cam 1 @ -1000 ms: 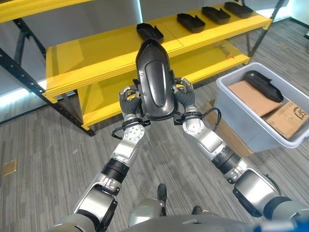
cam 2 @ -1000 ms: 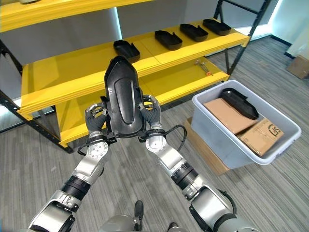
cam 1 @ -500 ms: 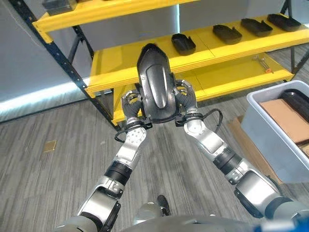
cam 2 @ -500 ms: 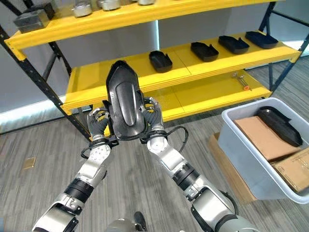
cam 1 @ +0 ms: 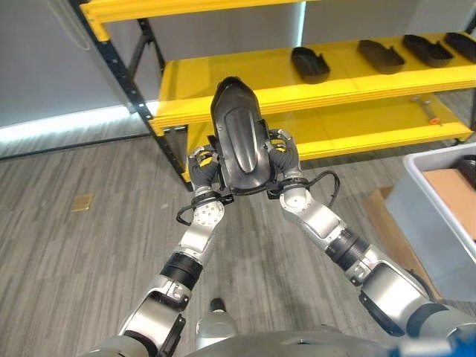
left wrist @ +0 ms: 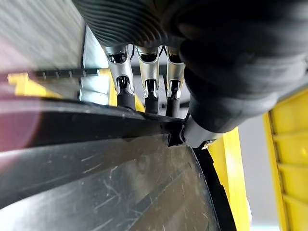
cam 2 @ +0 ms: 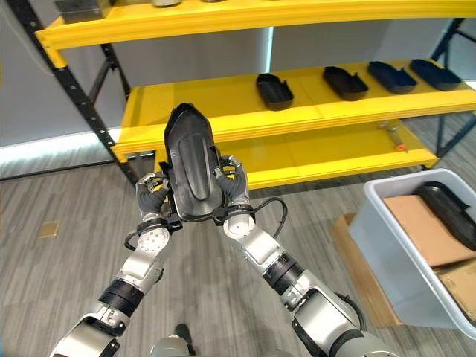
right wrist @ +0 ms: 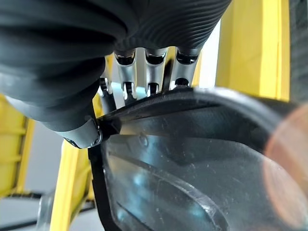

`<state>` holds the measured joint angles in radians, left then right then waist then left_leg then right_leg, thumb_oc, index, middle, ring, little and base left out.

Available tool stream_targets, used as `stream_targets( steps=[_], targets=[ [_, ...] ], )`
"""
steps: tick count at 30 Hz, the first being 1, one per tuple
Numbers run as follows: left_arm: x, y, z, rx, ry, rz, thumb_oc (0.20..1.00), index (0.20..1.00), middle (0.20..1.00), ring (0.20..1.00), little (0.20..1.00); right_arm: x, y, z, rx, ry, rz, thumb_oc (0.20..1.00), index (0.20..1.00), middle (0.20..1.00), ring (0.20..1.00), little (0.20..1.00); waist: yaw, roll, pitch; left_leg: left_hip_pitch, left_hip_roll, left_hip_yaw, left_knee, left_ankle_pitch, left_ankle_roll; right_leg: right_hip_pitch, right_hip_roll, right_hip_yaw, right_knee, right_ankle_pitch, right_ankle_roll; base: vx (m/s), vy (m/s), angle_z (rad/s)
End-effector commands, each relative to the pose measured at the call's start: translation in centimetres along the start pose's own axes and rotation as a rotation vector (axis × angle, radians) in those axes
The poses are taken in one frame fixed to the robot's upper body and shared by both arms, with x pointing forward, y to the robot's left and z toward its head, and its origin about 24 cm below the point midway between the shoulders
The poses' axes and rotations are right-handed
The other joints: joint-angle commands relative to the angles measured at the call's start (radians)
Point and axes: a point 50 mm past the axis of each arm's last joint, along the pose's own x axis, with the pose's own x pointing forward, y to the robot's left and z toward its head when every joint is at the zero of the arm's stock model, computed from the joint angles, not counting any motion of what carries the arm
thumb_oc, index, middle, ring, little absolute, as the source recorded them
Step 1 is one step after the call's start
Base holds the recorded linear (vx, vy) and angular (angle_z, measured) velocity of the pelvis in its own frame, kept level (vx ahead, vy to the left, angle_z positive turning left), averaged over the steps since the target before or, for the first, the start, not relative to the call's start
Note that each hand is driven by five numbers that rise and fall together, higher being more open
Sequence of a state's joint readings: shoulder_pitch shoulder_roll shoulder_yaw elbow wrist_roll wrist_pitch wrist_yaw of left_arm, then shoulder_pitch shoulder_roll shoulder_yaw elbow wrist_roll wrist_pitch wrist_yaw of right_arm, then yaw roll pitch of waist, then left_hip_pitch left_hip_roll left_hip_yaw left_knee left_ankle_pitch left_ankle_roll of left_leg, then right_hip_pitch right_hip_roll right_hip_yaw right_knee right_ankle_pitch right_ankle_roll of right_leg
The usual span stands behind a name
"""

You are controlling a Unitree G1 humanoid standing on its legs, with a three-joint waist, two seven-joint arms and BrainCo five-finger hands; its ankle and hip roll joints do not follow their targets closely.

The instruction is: Move parts from the plastic box to the shelf.

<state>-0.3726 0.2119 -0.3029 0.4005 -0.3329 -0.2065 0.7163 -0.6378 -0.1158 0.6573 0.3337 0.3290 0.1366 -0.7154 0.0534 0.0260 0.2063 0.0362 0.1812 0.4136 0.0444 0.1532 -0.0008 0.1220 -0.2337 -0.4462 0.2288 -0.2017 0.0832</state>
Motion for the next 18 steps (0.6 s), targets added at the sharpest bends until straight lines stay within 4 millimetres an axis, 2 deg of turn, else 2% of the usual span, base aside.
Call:
stream_targets(
  steps=[1, 2, 3, 5, 6, 7, 9, 10, 11, 12, 14, 15, 16, 17, 18],
  targets=[
    [0.3, -3.4, 2.4, -0.072, -0.094, -0.147, 0.200, 0.200, 0.200, 0.200, 0.200, -0.3, 3.8, 7.6, 0.170, -0.265, 0.136, 0.200, 0.200, 0.200, 0.200, 0.200, 0.013, 0.002, -0.020, 0.030, 0.048, -0.042, 0.013, -0.111, -0.096, 0.032, 0.064, -0.019, 0.007, -0.003, -0.059, 0.12, 0.244, 0.07],
    [0.3, -3.5, 2.4, -0.070, -0.094, -0.151, 0.200, 0.200, 0.200, 0.200, 0.200, -0.3, 3.7, 7.5, 0.170, -0.264, 0.132, 0.200, 0.200, 0.200, 0.200, 0.200, 0.014, 0.002, -0.021, 0.031, 0.040, -0.047, 0.012, -0.116, -0.093, 0.032, 0.063, -0.017, 0.013, -0.006, -0.057, 0.22, 0.389, 0.21],
    [0.3, -4.0, 2.5, -0.066, -0.095, -0.181, 0.200, 0.200, 0.200, 0.200, 0.200, -0.2, 3.5, 7.4, 0.174, -0.267, 0.102, 0.200, 0.200, 0.200, 0.200, 0.200, 0.019, 0.000, -0.026, 0.031, 0.000, -0.075, 0.015, -0.139, -0.075, 0.029, 0.067, -0.002, 0.042, -0.018, -0.052, 0.14, 0.315, 0.16],
    [0.4, -4.3, 2.7, -0.062, -0.103, -0.196, 0.200, 0.200, 0.200, 0.200, 0.200, -0.2, 3.4, 7.5, 0.177, -0.274, 0.087, 0.200, 0.200, 0.200, 0.200, 0.200, 0.020, 0.006, -0.028, 0.024, -0.011, -0.079, 0.010, -0.132, -0.057, 0.017, 0.075, -0.004, 0.051, -0.004, -0.055, 0.12, 0.311, 0.01],
    [0.5, -4.8, 2.9, -0.056, -0.111, -0.220, 0.200, 0.200, 0.200, 0.200, 0.200, -0.3, 3.3, 7.9, 0.186, -0.282, 0.063, 0.200, 0.200, 0.200, 0.200, 0.200, 0.023, 0.011, -0.025, 0.035, -0.046, -0.102, -0.009, -0.139, -0.035, -0.009, 0.071, 0.010, 0.115, -0.019, -0.039, 0.15, 0.339, -0.01],
    [0.6, -5.0, 3.1, -0.054, -0.114, -0.230, 0.200, 0.200, 0.200, 0.200, 0.200, -0.2, 3.3, 8.0, 0.191, -0.281, 0.050, 0.200, 0.200, 0.200, 0.200, 0.200, 0.025, 0.015, -0.023, 0.040, -0.060, -0.109, -0.017, -0.143, -0.027, -0.022, 0.067, 0.014, 0.151, -0.027, -0.031, 0.17, 0.422, 0.08],
    [0.9, -5.3, 3.5, -0.047, -0.121, -0.249, 0.200, 0.200, 0.200, 0.200, 0.200, -0.1, 3.3, 8.4, 0.206, -0.284, 0.031, 0.200, 0.200, 0.200, 0.200, 0.200, 0.033, 0.024, -0.018, 0.056, -0.094, -0.118, -0.038, -0.154, 0.000, -0.081, 0.028, 0.008, 0.290, 0.001, -0.006, 0.12, 0.306, 0.19],
    [0.9, -5.3, 3.6, -0.042, -0.128, -0.253, 0.200, 0.200, 0.200, 0.200, 0.200, -0.1, 3.3, 8.5, 0.209, -0.285, 0.027, 0.200, 0.200, 0.200, 0.200, 0.200, 0.036, 0.022, -0.017, 0.068, -0.110, -0.122, -0.048, -0.168, 0.002, -0.095, 0.017, 0.004, 0.326, 0.003, 0.008, 0.08, 0.214, 0.16],
    [1.0, -5.4, 3.7, -0.041, -0.133, -0.255, 0.200, 0.200, 0.200, 0.200, 0.200, -0.1, 3.3, 8.6, 0.210, -0.288, 0.026, 0.200, 0.200, 0.200, 0.200, 0.200, 0.037, 0.029, -0.016, 0.063, -0.108, -0.115, -0.052, -0.160, 0.010, -0.105, 0.020, -0.011, 0.330, 0.020, 0.001, 0.09, 0.182, -0.10],
    [1.0, -5.4, 3.8, -0.037, -0.137, -0.255, 0.200, 0.200, 0.200, 0.200, 0.200, 0.0, 3.3, 8.8, 0.210, -0.294, 0.031, 0.200, 0.200, 0.200, 0.200, 0.200, 0.036, 0.026, -0.012, 0.082, -0.126, -0.109, -0.075, -0.163, 0.018, -0.131, 0.023, -0.006, 0.345, 0.045, 0.013, 0.04, 0.128, -0.19],
    [1.0, -5.5, 3.9, -0.036, -0.140, -0.257, 0.200, 0.200, 0.200, 0.200, 0.200, -0.1, 3.3, 8.9, 0.209, -0.299, 0.032, 0.200, 0.200, 0.200, 0.200, 0.200, 0.026, 0.020, -0.008, 0.093, -0.139, -0.103, -0.087, -0.170, 0.021, -0.145, 0.048, 0.005, 0.304, 0.068, 0.018, 0.09, 0.063, -0.29],
    [1.0, -5.8, 4.1, -0.034, -0.140, -0.257, 0.200, 0.200, 0.200, 0.200, 0.200, -0.1, 3.1, 8.9, 0.212, -0.300, 0.027, 0.200, 0.200, 0.200, 0.200, 0.200, 0.006, 0.011, -0.006, 0.102, -0.148, -0.096, -0.090, -0.182, 0.019, -0.149, 0.089, 0.021, 0.188, 0.095, 0.006, 0.13, -0.011, -0.23],
    [0.9, -6.0, 4.1, -0.032, -0.137, -0.258, 0.200, 0.200, 0.200, 0.200, 0.200, -0.2, 2.9, 8.7, 0.220, -0.297, 0.024, 0.200, 0.200, 0.200, 0.200, 0.200, -0.008, 0.002, -0.004, 0.110, -0.155, -0.088, -0.089, -0.191, 0.017, -0.152, 0.098, 0.027, 0.094, 0.112, 0.001, 0.17, -0.044, -0.08],
    [0.8, -6.1, 4.3, -0.026, -0.144, -0.261, 0.200, 0.200, 0.200, 0.200, 0.200, -0.2, 2.7, 8.5, 0.220, -0.298, 0.027, 0.200, 0.200, 0.200, 0.200, 0.200, -0.017, -0.007, -0.004, 0.117, -0.162, -0.073, -0.087, -0.202, 0.016, -0.155, 0.091, 0.024, 0.003, 0.151, 0.007, 0.19, -0.059, 0.04],
    [0.8, -6.2, 4.4, -0.025, -0.148, -0.260, 0.200, 0.200, 0.200, 0.200, 0.200, -0.2, 2.7, 8.4, 0.217, -0.301, 0.033, 0.200, 0.200, 0.200, 0.200, 0.200, -0.023, -0.015, -0.003, 0.133, -0.169, -0.066, -0.089, -0.221, 0.011, -0.163, 0.071, 0.023, -0.044, 0.178, 0.029, 0.17, -0.055, 0.11]
  ],
)
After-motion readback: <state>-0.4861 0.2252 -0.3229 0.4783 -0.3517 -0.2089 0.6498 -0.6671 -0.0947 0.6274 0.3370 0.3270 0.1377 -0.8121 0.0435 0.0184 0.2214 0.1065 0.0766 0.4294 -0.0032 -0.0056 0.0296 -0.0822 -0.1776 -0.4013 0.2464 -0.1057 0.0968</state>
